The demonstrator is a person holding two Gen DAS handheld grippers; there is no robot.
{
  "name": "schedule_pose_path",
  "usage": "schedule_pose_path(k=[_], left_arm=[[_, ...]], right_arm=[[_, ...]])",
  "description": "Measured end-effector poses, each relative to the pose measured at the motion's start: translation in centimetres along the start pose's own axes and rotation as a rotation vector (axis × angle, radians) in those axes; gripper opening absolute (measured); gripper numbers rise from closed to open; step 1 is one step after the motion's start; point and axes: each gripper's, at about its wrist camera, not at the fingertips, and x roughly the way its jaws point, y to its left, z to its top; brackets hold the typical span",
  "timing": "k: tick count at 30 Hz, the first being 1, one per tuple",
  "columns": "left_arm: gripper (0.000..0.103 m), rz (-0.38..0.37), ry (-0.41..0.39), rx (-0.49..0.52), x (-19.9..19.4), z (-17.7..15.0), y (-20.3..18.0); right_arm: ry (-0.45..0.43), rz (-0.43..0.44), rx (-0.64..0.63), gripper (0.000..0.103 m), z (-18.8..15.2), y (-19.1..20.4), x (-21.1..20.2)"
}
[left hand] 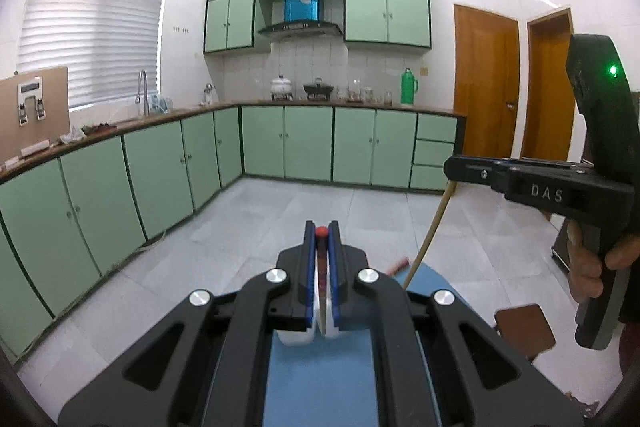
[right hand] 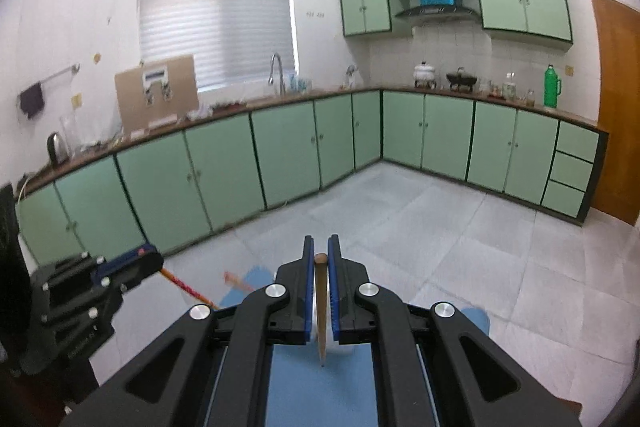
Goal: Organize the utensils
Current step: 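Carry both held chopsticks to the white cup and insert them upright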
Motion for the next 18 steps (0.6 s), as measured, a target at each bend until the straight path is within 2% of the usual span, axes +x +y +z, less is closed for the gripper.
schedule_pose_path(k=[5, 8, 16, 18], left_arm=[[0.005, 0.018, -0.026, -0.012, 3.8, 2.1, 1.0], [0.005, 0.023, -0.010, -0.023, 6.6, 2.3, 1.6], [0.005, 0.008, 0.093, -0.047, 12.7, -0.7, 2.9], [0.010, 0.004, 0.139, -0.052, 14.1, -1.7, 3.3]], right_arm=[[-0.044, -0.031, 0.017, 0.007, 2.4, -1.1, 2.8], [-0.040, -0.040, 0.036, 0.007, 2.6, -1.8, 4.9], [0.053, -0.052, 0.052, 0.007, -0.5, -2.7, 10.5], [0.093, -0.047, 0.048, 0.007, -1.6, -2.9, 11.3]])
